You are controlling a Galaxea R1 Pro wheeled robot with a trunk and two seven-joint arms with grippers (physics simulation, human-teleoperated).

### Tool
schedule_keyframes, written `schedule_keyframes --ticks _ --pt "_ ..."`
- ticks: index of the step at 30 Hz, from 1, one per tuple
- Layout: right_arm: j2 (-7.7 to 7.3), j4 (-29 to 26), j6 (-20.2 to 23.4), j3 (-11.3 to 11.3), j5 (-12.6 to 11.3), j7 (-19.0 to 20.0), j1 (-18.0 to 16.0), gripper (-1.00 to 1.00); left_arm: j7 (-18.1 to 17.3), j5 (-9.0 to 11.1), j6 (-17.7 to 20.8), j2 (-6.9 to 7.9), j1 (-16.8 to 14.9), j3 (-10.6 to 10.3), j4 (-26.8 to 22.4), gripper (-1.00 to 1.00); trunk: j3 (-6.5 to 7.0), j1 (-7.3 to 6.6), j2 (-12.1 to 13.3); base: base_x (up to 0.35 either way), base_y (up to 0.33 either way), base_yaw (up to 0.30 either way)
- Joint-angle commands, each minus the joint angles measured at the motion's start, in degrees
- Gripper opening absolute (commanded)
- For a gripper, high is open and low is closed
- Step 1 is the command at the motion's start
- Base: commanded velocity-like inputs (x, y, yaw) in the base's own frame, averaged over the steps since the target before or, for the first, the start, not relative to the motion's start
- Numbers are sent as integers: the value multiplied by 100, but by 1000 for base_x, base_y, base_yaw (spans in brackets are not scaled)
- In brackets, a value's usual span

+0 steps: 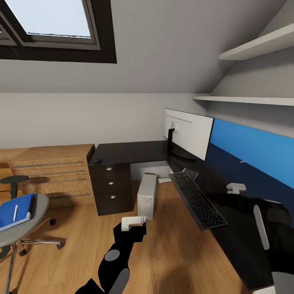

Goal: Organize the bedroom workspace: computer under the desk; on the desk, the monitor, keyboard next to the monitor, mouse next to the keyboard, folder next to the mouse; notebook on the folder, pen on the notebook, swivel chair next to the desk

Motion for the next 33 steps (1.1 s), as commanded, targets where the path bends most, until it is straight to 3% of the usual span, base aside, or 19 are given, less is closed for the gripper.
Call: schedule_keyframes --ticks 1,6,10,11,21,33 --pt "191 -115 100 -86 -32 -116 -8 100 53 48 13 1 -6 -9 -6 100 -6 0 -3 0 0 0" --pt "942 -496 155 -317 -347 -507 -11 100 55 41 13 6 -8 -9 -7 100 -6 0 -3 0 0 0" --pt "1201 -541 118 -397 -612 -572 -8 100 50 39 13 11 -6 -3 -12 100 -6 0 -3 0 0 0" --pt "1263 -527 101 -461 -777 -594 -5 100 53 37 13 12 -6 -1 -12 100 -6 0 -3 0 0 0" --pt "1285 -519 127 -913 -873 -610 -4 100 65 49 13 9 -6 0 -7 100 -6 0 -3 0 0 0" --pt "1320 -466 113 -992 -892 -589 -2 100 66 48 13 9 -6 0 -5 100 -6 0 -3 0 0 0"
